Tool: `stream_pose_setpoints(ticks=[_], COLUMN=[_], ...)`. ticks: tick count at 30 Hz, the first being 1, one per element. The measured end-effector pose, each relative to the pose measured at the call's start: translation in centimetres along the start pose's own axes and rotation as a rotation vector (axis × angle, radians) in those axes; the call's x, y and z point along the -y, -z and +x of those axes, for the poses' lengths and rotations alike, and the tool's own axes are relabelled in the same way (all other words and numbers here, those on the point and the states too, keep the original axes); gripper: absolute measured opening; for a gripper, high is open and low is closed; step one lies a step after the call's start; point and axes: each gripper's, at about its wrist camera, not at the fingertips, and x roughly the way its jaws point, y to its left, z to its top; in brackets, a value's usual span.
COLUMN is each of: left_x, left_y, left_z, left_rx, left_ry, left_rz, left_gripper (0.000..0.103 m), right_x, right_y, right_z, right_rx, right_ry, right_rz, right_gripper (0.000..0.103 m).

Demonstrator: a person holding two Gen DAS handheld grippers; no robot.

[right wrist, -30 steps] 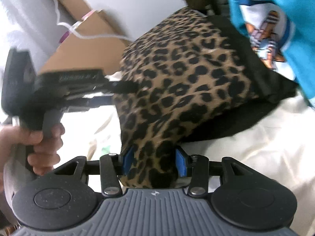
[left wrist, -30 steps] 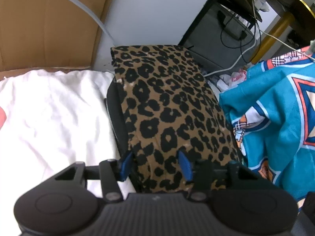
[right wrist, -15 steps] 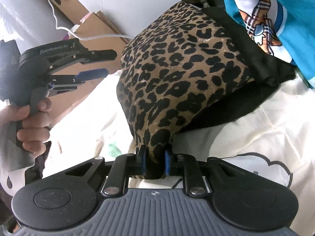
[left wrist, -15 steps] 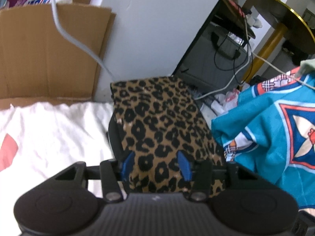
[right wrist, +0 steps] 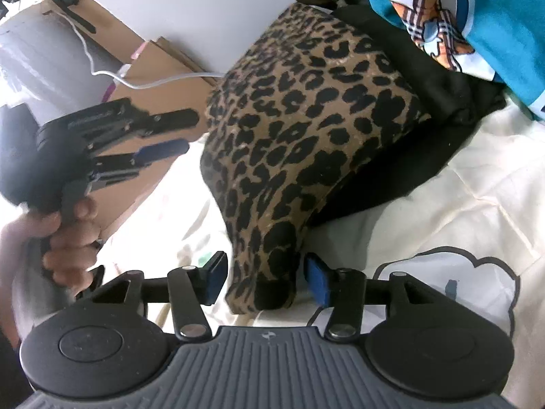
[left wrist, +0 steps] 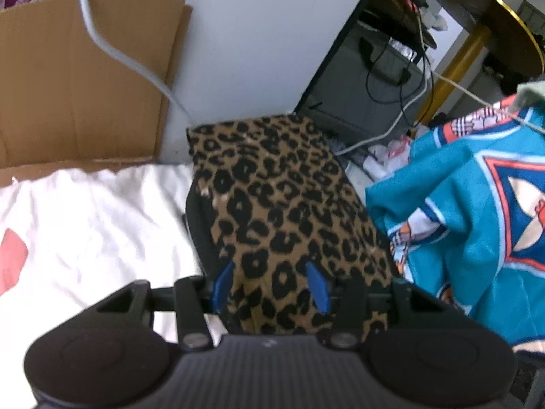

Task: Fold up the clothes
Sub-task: 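Press the folded skirt flat onto the cushion with both grippers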

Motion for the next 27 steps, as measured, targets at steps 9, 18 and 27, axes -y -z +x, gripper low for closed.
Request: stream_pose_setpoints(ticks=[9, 18, 27], left_x=[1.5, 2.8, 2.7], left_y=[-0.1, 0.3, 2.2], left_z=[-0.8, -0.4, 2.8], left_rx=[0.007, 0.004, -0.072], left_ry=[0.035, 0.063, 0.009], left_rz=[0.036, 0.102, 0.104], left_gripper=[0.050, 0.048, 0.046], right_x=[1.3, 3.1, 3.6], right_y=[0.6, 1.2, 2.8], right_z=[2.1, 1.1, 1.8], right_rx=[-0.012, -0.019, -0.103], right_ry=[-0.093, -0.265, -0.128], right_rz=[0.162, 0.412, 0.391], right_gripper=[0.028, 0.015, 0.022])
